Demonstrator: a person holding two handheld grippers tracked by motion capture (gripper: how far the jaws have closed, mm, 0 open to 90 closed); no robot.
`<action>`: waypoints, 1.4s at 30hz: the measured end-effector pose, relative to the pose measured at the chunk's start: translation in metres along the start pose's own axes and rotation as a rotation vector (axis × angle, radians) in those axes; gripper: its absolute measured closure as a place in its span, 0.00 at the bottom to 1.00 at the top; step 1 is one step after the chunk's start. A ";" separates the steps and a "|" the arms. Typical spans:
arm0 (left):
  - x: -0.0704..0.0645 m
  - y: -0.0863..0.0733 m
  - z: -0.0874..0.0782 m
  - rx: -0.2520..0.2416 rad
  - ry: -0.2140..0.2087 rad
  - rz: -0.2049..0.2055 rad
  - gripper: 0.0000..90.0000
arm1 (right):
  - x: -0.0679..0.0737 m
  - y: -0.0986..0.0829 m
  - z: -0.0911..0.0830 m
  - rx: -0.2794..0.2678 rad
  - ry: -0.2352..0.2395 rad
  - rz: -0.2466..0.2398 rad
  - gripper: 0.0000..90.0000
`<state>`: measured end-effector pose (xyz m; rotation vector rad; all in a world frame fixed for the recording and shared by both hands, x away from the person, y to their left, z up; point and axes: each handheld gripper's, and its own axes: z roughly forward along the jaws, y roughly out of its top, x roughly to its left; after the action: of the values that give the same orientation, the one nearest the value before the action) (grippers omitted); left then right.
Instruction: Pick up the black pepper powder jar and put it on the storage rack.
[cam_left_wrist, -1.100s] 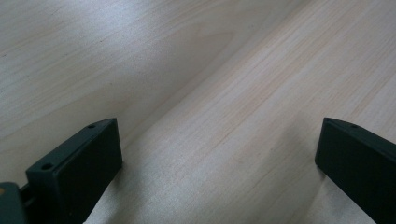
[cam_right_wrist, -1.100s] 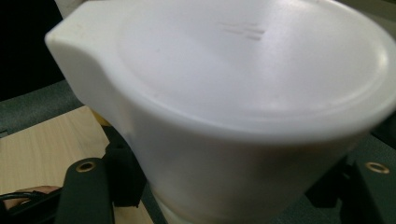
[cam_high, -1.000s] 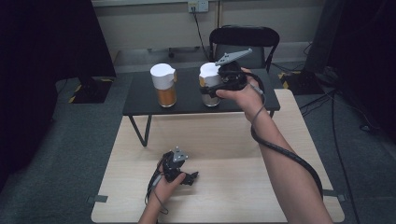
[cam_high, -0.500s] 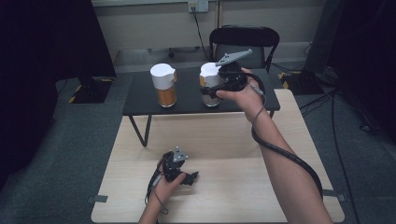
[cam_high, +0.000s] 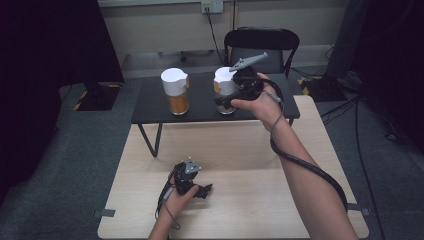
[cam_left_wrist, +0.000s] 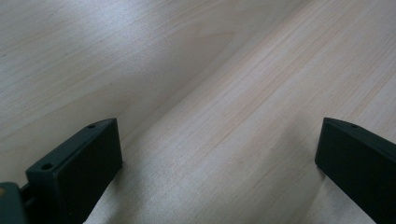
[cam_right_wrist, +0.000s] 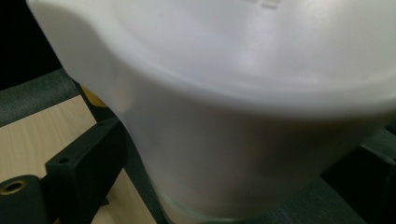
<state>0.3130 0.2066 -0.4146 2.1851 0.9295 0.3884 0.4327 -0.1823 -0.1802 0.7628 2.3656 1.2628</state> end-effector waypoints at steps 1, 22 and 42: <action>0.000 0.000 0.000 0.000 0.000 0.000 0.00 | 0.001 -0.001 0.000 -0.001 -0.005 0.002 0.05; 0.000 0.000 0.000 -0.003 0.003 0.000 0.00 | -0.006 -0.020 -0.019 -0.047 0.015 0.037 0.01; 0.000 0.000 0.000 -0.003 0.002 -0.001 0.00 | -0.005 -0.038 -0.028 -0.057 0.050 0.033 0.01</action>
<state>0.3125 0.2065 -0.4150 2.1817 0.9305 0.3920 0.4105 -0.2210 -0.1967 0.7637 2.3548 1.3715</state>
